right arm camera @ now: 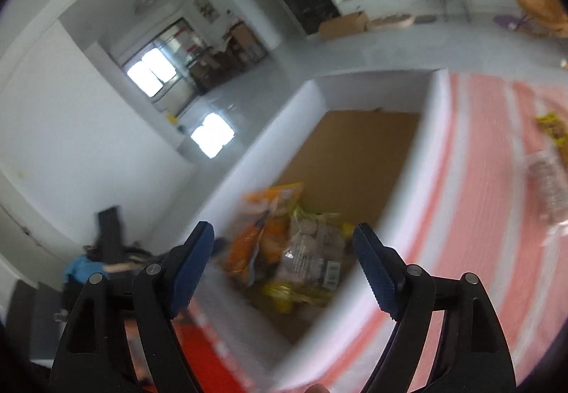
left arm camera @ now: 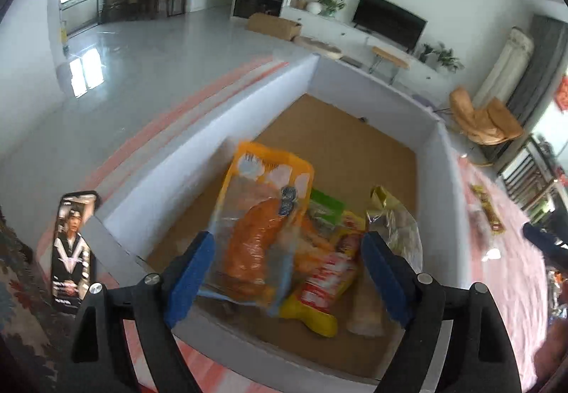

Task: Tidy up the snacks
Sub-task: 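Carry the orange bag with the left tool into the box while the right tool carries the gold-edged bag, then open both tools over the box and return them to the table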

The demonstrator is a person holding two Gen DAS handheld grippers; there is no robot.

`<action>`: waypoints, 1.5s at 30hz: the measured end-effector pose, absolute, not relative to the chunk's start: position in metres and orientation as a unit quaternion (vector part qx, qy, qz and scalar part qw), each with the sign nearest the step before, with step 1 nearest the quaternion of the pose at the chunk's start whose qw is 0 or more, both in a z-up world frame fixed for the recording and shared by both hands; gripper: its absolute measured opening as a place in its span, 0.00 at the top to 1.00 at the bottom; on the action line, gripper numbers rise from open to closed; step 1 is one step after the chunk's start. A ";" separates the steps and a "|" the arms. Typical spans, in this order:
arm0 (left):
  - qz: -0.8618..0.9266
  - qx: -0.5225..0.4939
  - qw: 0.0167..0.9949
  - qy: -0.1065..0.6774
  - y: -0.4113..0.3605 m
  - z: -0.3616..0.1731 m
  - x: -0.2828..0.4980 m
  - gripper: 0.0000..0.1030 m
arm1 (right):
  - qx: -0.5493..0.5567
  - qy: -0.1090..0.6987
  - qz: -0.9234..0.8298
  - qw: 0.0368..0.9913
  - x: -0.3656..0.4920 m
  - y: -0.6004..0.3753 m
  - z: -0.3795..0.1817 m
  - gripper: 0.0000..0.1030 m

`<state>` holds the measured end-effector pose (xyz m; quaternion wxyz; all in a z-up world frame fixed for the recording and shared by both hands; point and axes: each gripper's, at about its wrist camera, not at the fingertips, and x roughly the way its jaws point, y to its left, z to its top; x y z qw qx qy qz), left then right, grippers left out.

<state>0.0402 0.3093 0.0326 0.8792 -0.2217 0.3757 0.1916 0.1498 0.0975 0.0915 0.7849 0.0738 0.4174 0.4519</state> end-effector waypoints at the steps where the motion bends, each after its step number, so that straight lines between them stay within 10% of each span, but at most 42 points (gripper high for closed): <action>1: 0.177 -0.218 0.885 0.371 0.297 0.036 0.041 0.18 | 0.061 0.409 0.436 0.799 0.152 0.079 0.086 0.19; 11: -0.073 -0.139 0.916 0.370 0.098 0.064 0.070 0.00 | -0.138 0.431 0.157 0.878 0.165 -0.133 -0.036 0.19; 18: -0.081 -0.067 0.877 0.470 0.003 -0.034 0.137 0.01 | -0.096 0.432 0.084 0.893 0.159 -0.222 -0.061 0.19; 45: -0.010 -0.002 0.889 0.458 0.009 -0.088 0.161 0.00 | -0.048 0.435 0.094 0.894 0.151 -0.233 -0.058 0.15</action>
